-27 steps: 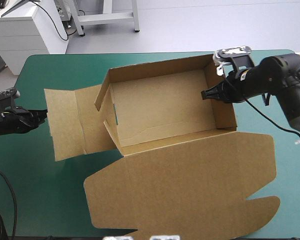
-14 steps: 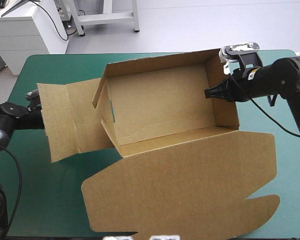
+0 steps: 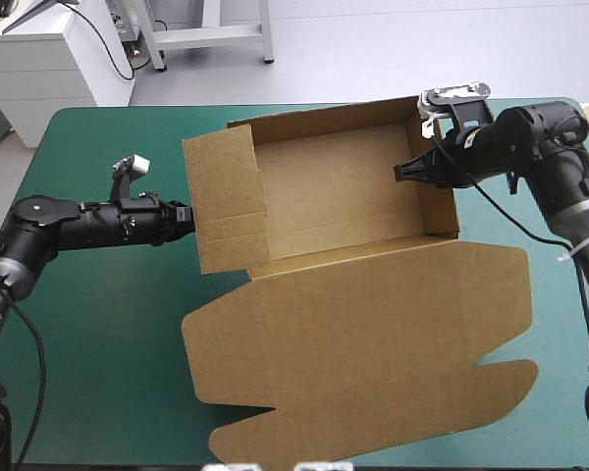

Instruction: Fold the box

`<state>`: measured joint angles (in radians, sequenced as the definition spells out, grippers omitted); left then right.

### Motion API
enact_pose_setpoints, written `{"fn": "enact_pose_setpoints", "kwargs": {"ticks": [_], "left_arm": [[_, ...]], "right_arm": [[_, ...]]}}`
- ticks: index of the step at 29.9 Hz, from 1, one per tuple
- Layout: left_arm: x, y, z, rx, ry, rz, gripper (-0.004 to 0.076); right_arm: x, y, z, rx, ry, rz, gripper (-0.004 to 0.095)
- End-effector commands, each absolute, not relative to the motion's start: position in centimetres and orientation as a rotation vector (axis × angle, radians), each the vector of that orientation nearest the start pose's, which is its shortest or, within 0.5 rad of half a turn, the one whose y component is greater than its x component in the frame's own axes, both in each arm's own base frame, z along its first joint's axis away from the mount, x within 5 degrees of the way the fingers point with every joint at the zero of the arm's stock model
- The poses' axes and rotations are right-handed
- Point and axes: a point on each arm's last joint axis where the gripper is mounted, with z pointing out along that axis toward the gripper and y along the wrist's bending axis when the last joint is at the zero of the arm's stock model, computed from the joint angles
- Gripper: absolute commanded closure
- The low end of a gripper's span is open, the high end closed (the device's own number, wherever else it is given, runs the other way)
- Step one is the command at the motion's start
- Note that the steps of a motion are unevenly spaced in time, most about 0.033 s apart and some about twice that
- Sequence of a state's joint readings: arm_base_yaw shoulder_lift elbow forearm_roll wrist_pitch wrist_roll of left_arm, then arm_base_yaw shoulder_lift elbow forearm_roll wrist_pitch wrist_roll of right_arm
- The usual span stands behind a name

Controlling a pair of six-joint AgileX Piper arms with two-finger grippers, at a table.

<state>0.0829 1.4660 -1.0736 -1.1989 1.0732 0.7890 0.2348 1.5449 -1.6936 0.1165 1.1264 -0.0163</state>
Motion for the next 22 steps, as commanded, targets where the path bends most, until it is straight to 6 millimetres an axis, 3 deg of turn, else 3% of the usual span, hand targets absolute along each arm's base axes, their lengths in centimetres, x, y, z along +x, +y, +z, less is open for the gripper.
{"fn": "enact_pose_setpoints", "kwargs": {"ticks": [1, 12, 18, 20, 22], "left_arm": [[28.2, -5.8, 34.8, 0.228, 2.093, -1.278, 0.0731], [26.8, -6.6, 35.7, 0.361, 2.034, -1.474, 0.0731], [26.9, -6.6, 35.9, 0.361, 2.020, -1.477, 0.0730], [26.9, -6.6, 36.2, 0.369, 2.015, -1.471, 0.0708], [27.0, -6.6, 36.6, 0.380, 2.004, -1.463, 0.0635]], "right_arm": [[31.1, 8.3, 43.8, -0.243, 2.328, 0.283, 0.0928], [31.7, 7.8, 43.4, -0.227, 2.332, 0.197, 0.0927], [31.7, 7.7, 43.4, -0.213, 2.335, 0.182, 0.0927], [31.7, 7.7, 43.4, -0.213, 2.335, 0.182, 0.0927], [31.8, 7.7, 43.4, -0.214, 2.334, 0.173, 0.0927]]}}
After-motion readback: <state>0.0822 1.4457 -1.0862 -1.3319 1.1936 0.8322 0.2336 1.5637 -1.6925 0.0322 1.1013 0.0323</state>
